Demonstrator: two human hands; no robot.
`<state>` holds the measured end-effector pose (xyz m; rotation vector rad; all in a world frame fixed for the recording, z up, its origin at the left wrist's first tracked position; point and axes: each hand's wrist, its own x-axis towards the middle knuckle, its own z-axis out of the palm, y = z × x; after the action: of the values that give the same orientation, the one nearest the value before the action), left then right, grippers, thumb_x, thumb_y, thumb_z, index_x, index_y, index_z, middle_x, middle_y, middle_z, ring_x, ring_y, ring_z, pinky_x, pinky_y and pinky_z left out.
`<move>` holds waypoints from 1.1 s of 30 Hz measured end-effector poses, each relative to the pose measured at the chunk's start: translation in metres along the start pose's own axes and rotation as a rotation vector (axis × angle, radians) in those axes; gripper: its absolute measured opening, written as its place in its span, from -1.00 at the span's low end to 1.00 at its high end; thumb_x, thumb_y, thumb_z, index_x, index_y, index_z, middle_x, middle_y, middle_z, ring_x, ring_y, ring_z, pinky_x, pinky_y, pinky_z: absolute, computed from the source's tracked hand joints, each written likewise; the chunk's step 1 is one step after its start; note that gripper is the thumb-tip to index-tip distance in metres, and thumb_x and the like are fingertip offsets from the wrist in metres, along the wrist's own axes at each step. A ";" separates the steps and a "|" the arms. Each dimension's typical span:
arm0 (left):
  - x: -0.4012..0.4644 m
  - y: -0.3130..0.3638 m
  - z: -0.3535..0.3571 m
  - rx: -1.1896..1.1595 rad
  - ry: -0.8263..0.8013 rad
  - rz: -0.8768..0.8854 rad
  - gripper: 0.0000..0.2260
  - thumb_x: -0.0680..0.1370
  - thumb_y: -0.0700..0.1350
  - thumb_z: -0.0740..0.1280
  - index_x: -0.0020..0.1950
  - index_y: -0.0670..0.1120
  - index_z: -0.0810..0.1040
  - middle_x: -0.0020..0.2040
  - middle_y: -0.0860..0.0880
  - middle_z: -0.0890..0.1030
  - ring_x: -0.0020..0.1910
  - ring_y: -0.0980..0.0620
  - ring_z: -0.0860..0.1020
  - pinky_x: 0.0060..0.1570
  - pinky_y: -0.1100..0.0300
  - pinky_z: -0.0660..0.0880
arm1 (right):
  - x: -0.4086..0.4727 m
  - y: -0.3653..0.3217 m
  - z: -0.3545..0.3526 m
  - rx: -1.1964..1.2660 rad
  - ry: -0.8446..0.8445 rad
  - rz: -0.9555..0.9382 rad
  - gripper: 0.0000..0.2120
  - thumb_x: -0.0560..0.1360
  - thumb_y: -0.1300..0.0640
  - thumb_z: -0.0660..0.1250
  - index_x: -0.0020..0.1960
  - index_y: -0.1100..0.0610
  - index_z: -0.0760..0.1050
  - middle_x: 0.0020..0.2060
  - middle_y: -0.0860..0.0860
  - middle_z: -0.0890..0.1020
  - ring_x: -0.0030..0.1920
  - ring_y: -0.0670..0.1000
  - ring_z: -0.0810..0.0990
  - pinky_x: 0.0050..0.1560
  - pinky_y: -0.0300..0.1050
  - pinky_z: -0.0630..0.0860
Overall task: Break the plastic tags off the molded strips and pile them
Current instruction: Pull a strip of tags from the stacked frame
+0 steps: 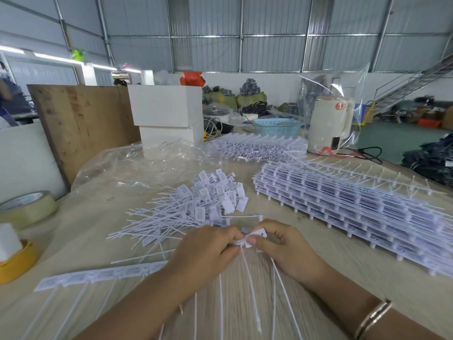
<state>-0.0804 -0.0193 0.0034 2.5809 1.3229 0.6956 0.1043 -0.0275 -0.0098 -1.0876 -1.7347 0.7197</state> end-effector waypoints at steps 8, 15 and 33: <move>0.001 -0.001 -0.004 -0.343 0.001 -0.001 -0.91 0.52 -0.08 0.37 -0.01 0.07 0.62 -0.25 0.18 0.65 -0.27 0.25 0.59 -0.22 0.29 0.45 | -0.001 -0.004 -0.001 0.088 0.010 -0.059 -0.77 0.48 0.27 0.35 -0.21 -0.04 0.64 -0.29 -0.14 0.63 -0.22 -0.17 0.57 -0.22 -0.39 0.46; 0.001 -0.001 -0.006 -0.481 0.018 0.051 -0.90 0.50 -0.17 0.40 -0.07 0.04 0.61 -0.34 0.33 0.59 -0.28 0.40 0.56 -0.27 0.55 0.35 | -0.001 -0.002 -0.001 0.172 -0.008 -0.044 -0.83 0.49 0.23 0.32 -0.19 0.04 0.64 -0.27 -0.08 0.64 -0.21 -0.15 0.59 -0.23 -0.37 0.47; 0.002 -0.004 -0.003 0.020 0.040 0.016 -0.63 0.51 0.09 0.31 0.30 0.18 0.35 -0.06 0.19 0.52 -0.08 0.16 0.53 -0.08 0.19 0.48 | 0.002 0.007 0.000 -0.534 0.027 0.192 -0.88 0.49 -0.05 0.31 -0.22 -0.19 0.52 -0.10 -0.20 0.52 0.04 -0.21 0.41 0.03 -0.14 0.09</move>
<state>-0.0837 -0.0153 0.0055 2.6091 1.3286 0.7448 0.1062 -0.0223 -0.0148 -1.6330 -1.8658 0.3527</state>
